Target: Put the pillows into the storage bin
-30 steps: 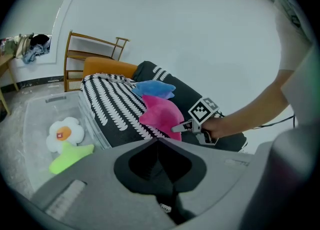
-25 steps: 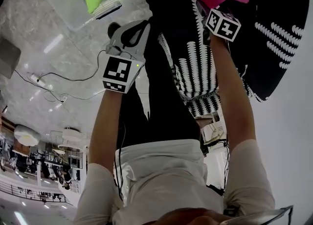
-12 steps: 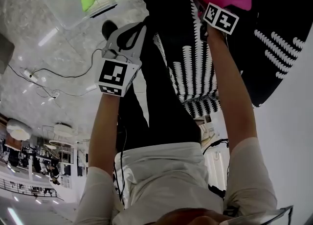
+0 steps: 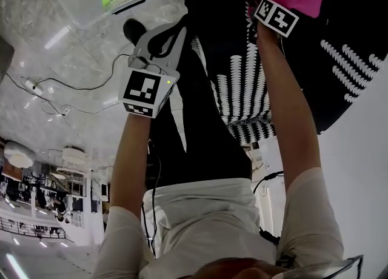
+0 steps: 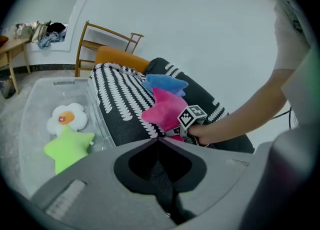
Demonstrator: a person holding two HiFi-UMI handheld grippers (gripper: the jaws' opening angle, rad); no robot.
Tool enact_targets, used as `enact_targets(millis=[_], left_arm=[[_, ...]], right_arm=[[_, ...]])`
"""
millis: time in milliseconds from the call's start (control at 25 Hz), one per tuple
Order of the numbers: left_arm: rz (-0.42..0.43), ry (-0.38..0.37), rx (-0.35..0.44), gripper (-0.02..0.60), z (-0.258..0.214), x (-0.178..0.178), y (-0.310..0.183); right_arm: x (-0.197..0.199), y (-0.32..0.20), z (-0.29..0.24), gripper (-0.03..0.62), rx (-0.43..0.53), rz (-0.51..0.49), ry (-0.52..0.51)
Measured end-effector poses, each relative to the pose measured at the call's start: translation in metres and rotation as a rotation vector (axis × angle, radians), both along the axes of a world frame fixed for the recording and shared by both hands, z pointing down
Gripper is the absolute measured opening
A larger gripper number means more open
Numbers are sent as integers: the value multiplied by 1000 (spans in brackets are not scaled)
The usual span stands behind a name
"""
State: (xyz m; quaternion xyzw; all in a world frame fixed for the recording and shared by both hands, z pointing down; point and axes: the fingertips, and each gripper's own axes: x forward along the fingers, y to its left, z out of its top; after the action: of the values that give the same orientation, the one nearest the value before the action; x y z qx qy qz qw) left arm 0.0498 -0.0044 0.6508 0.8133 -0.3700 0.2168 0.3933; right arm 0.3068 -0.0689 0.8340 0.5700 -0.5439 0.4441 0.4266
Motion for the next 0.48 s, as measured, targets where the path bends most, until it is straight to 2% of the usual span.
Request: enact_targets(millis=[80,240,320,480], left_arm=[[8,-1,-1,18,0,-1,4],[24,-3,10,18,-2,-2,9],[31,-5,18,18,-6,-1,13],[59,-6,41,18,-19,-5,16]], right_arm=[[1,1,-3,424,4,-13,-10],[8,1,-16,264,48,-58,-11],[14,3,-25,231,76,-75,-9],[15,10,-40,222,87,-64,-53]])
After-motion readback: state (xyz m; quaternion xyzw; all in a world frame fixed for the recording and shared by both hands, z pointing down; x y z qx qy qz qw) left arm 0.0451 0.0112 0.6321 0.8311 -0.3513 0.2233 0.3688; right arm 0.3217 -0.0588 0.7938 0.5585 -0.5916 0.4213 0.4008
